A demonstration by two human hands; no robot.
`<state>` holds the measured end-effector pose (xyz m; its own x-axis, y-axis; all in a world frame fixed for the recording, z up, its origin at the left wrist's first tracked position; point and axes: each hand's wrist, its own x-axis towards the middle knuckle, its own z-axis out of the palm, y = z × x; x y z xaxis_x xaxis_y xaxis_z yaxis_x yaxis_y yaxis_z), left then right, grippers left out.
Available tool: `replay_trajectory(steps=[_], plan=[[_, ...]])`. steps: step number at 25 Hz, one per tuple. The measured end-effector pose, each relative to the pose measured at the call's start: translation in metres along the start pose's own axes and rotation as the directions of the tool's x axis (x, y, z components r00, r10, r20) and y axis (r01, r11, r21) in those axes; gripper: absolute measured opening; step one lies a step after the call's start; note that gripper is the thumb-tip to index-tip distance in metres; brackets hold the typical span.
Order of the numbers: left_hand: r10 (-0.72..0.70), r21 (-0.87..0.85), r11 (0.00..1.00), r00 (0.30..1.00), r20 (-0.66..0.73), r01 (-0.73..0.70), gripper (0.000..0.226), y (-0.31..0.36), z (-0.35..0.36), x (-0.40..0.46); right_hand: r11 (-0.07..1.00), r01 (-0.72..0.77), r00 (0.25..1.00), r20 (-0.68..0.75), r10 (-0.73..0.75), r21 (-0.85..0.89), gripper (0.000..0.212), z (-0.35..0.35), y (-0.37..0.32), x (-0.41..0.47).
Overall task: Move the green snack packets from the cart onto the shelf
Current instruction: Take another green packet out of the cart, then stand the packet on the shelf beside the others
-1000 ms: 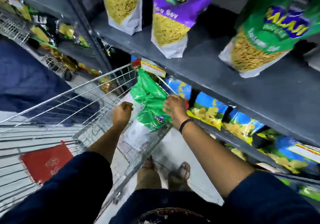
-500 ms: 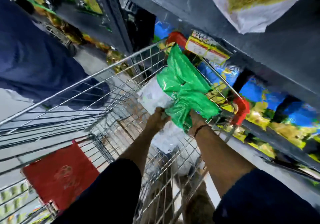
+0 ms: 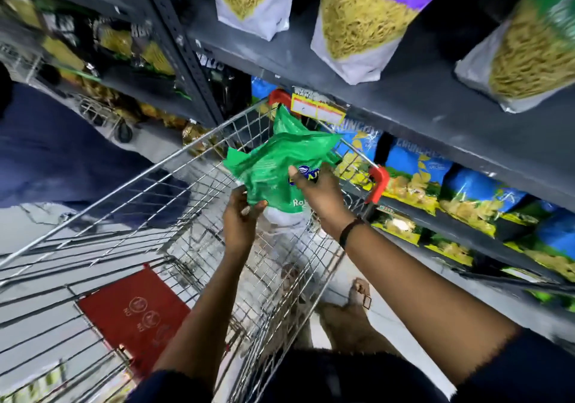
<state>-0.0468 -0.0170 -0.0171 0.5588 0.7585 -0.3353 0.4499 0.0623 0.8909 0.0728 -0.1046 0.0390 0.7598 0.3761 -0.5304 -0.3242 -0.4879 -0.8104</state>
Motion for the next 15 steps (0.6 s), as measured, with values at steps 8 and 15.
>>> replay_trajectory(steps=[8, 15], plan=[[0.354, 0.016, 0.935, 0.933, 0.066, -0.355, 0.04, 0.131, 0.045, -0.083, 0.954, 0.294, 0.939, -0.201, -0.278, 0.056, 0.07, -0.143, -0.052, -0.095], [0.633, -0.069, 0.765, 0.728, 0.263, -0.64, 0.035, 0.234, 0.237, -0.167, 0.919, 0.391, 0.787, -0.533, -0.311, 0.042, 0.059, -0.373, -0.035, -0.138]])
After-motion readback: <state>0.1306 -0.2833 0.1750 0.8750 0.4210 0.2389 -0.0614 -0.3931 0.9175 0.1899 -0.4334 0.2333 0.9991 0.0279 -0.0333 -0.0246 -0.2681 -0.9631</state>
